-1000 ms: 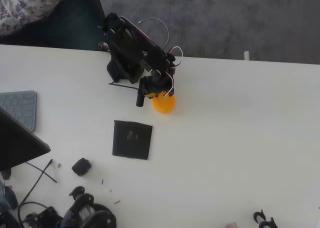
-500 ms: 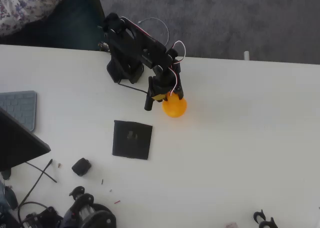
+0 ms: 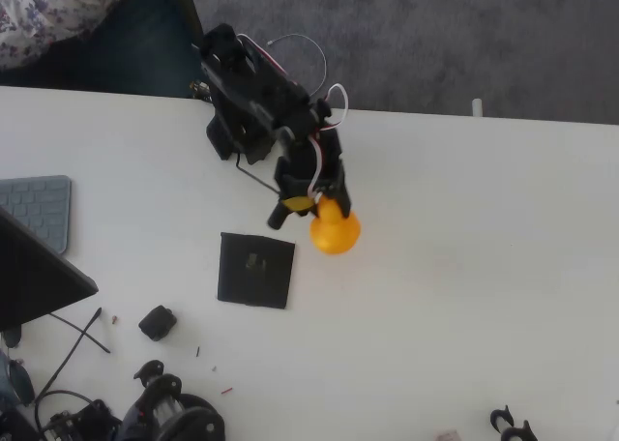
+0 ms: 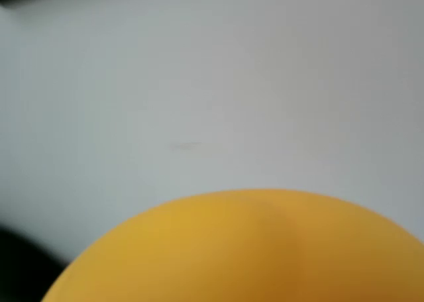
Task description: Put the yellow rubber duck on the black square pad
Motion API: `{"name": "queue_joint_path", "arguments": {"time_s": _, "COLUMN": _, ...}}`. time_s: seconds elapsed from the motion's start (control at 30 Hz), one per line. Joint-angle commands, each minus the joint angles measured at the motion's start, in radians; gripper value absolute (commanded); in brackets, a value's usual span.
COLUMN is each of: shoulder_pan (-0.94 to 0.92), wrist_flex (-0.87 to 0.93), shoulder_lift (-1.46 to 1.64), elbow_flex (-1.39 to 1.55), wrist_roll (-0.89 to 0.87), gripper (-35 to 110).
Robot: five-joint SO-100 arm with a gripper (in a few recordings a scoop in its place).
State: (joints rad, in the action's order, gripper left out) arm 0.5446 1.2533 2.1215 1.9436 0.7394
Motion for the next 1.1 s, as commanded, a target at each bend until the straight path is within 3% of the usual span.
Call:
{"name": "queue_joint_path", "arguments": {"time_s": 0.0, "shoulder_pan": -0.233, "wrist_flex": 0.003, "shoulder_lift": 0.028, "elbow_flex": -0.183, "wrist_roll": 0.055, "gripper": 6}}
{"name": "queue_joint_path", "arguments": {"time_s": 0.5, "shoulder_pan": -0.744, "wrist_flex": 0.006, "shoulder_lift": 0.011, "elbow_flex": -0.207, "wrist_roll": 0.115, "gripper": 6}}
{"name": "queue_joint_path", "arguments": {"time_s": 0.87, "shoulder_pan": -0.750, "wrist_flex": 0.123, "shoulder_lift": -0.291, "elbow_flex": -0.199, "wrist_roll": 0.060, "gripper": 6}}
{"name": "queue_joint_path", "arguments": {"time_s": 1.07, "shoulder_pan": -0.623, "wrist_flex": 0.133, "shoulder_lift": -0.301, "elbow_flex": -0.192, "wrist_roll": 0.058, "gripper": 6}}
